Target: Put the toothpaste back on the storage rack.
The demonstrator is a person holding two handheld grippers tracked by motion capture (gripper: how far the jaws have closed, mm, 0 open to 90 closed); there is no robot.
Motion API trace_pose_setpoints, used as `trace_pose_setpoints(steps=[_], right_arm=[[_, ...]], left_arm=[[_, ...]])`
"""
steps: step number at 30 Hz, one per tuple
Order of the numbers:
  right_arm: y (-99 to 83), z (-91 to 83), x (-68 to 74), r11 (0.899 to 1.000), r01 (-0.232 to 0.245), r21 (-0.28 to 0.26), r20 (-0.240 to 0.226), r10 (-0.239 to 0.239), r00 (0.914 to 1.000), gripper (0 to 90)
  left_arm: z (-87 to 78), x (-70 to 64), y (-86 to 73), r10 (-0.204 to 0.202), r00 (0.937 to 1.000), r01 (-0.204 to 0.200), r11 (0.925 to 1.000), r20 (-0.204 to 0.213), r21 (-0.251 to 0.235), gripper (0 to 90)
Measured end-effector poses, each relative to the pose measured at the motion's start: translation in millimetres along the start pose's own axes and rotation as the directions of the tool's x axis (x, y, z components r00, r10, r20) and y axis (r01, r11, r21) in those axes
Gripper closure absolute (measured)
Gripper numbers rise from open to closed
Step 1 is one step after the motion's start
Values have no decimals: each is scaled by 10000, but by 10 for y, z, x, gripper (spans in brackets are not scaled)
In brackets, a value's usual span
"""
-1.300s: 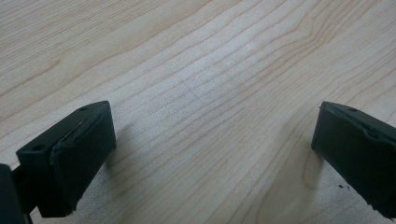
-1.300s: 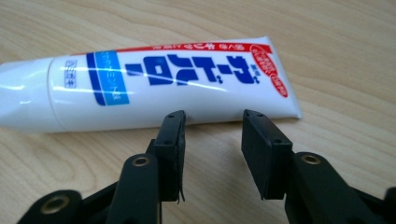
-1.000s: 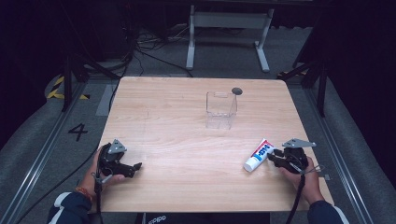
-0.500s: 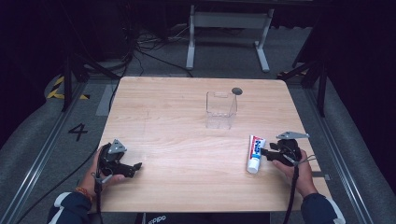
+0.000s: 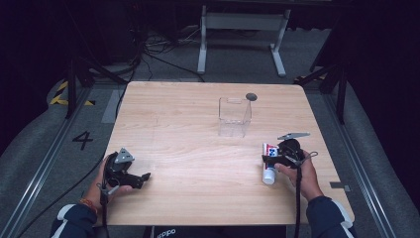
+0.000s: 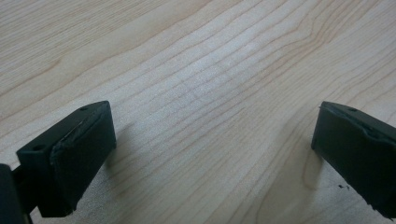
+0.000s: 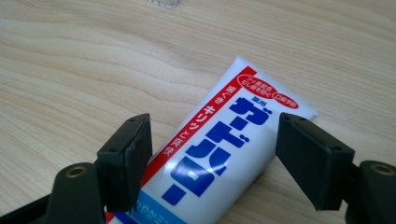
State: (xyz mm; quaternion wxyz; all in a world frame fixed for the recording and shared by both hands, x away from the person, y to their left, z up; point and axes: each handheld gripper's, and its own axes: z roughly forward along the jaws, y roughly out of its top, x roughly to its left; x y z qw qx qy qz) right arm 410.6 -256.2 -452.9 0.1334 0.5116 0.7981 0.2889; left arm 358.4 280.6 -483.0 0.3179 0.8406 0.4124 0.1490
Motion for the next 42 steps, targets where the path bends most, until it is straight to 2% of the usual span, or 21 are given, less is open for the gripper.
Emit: trace_pose_setpoints(steps=[5,6,12,15,17,22,25,30,35,42], right_arm=[[17,87,11,9991,-82,405,121,77,9999,237],[21,121,24,9982,-2,607,188,-9,9998,254],[68,173,89,9948,432,923,654,-494,9966,292],[87,176,98,9937,543,976,604,-604,9963,334],[104,170,124,9927,646,1016,527,-702,9961,410],[134,175,140,9902,712,1198,489,-776,9958,440],[148,171,147,9871,982,1263,346,-1033,9940,494],[174,163,169,9797,1398,1439,456,-1477,9880,571],[174,133,162,9791,1559,1303,381,-1621,9860,625],[150,79,116,9857,1410,928,160,-1430,9896,671]], left_arm=[[0,-1,0,-2,10000,2,10000,-2,-2,2],[1,-1,0,-6,10000,6,10000,-1,-10,2],[0,0,0,-1,10000,1,10000,1,3,2],[0,0,0,1,10000,-1,10000,-1,0,3],[1,-1,0,1,10000,-1,10000,-1,-11,3],[3,-1,-2,-8,10000,8,10000,-6,-46,3],[3,-1,-2,-3,10000,3,10000,-7,-33,2],[0,-1,0,-1,10000,1,10000,-3,-1,3],[0,0,0,0,10000,0,10000,-2,0,3],[0,-1,0,-4,10000,4,10000,1,0,3]])
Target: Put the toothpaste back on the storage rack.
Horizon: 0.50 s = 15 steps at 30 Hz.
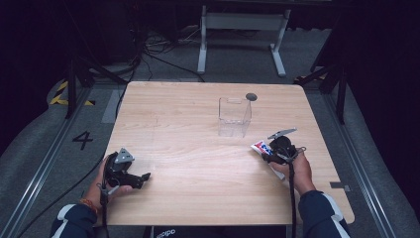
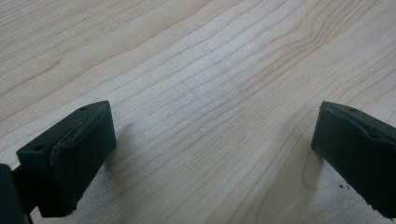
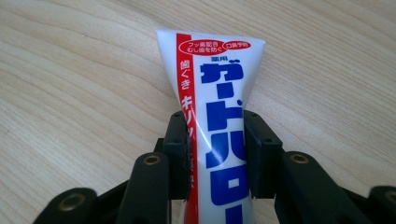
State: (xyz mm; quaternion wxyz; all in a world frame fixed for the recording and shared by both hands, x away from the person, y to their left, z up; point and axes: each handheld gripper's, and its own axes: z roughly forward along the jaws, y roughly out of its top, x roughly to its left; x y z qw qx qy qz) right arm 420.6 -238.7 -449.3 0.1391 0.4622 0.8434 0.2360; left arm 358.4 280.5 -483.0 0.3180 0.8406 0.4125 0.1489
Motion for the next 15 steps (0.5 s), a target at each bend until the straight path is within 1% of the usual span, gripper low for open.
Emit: trace_pose_setpoints(steps=[9,15], right_arm=[[-41,-73,-24,9988,-116,-472,-187,108,9998,694],[-53,-198,-44,9939,-133,-1096,-237,108,9997,697]], left_arm=[[0,0,0,1,10000,-1,10000,0,0,3],[0,0,0,4,10000,-4,10000,-2,0,3]])
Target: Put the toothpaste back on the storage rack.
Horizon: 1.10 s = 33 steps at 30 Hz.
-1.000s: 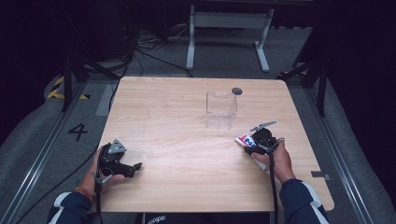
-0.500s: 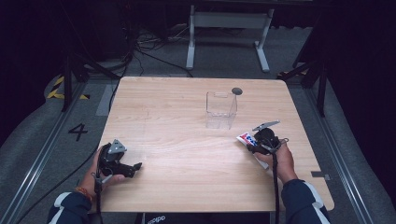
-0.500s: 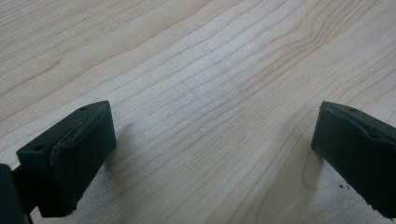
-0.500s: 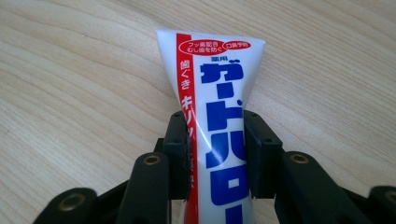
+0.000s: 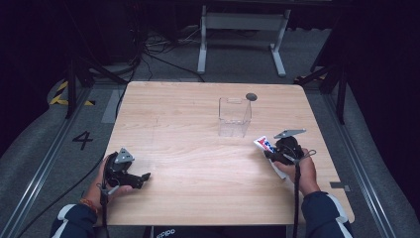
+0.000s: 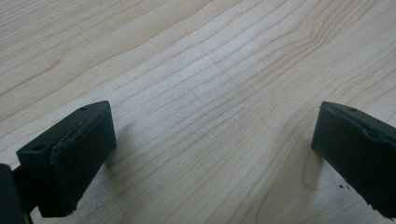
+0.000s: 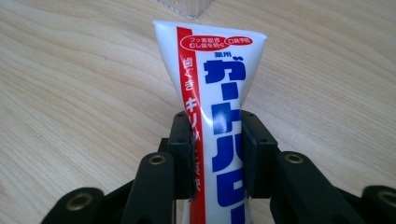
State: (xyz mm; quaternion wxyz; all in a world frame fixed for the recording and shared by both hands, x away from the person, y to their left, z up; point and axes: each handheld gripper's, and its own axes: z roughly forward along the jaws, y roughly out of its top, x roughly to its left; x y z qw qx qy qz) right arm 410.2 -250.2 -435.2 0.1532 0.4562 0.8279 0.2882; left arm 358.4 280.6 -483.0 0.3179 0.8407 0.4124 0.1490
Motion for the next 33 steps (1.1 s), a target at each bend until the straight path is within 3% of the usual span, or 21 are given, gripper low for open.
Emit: trace_pose_setpoints(steps=[9,26,33], right_arm=[[-4,-170,-56,9948,-78,-1016,23,80,10000,701],[96,-495,-105,9592,67,-2825,-129,-108,9999,702],[153,-589,-134,9454,100,-3258,-184,-170,9997,702]], left_arm=[[0,0,0,-2,10000,2,10000,1,1,2],[0,0,0,-3,10000,3,10000,0,-1,3],[0,0,0,1,10000,-1,10000,-2,-1,2]])
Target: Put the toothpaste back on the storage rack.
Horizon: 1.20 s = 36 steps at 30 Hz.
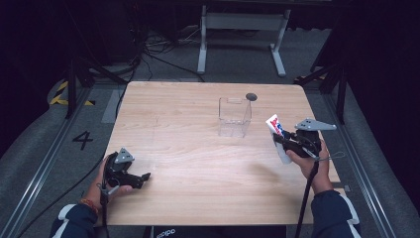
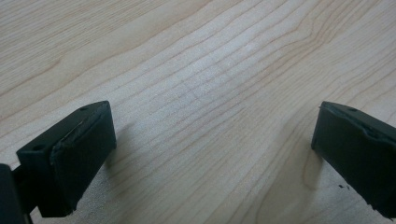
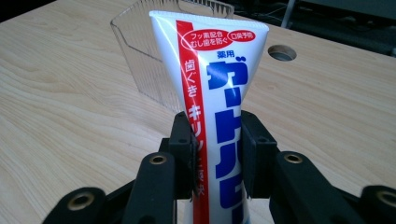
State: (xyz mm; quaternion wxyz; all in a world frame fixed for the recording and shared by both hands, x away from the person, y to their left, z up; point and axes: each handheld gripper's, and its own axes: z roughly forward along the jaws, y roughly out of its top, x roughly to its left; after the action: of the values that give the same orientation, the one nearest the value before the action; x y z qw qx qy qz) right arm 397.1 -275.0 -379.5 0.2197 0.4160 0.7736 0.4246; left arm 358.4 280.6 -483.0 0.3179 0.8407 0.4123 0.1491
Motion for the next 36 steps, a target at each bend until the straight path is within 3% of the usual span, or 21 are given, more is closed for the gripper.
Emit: trace_pose_setpoints(steps=[23,36], right_arm=[[351,-40,70,9957,557,-740,-160,-570,9982,703],[517,-23,97,9924,608,-1073,-270,-641,9976,704]], left_arm=[[0,0,0,-2,10000,2,10000,4,2,3],[0,0,0,-1,10000,1,10000,4,-2,2]])
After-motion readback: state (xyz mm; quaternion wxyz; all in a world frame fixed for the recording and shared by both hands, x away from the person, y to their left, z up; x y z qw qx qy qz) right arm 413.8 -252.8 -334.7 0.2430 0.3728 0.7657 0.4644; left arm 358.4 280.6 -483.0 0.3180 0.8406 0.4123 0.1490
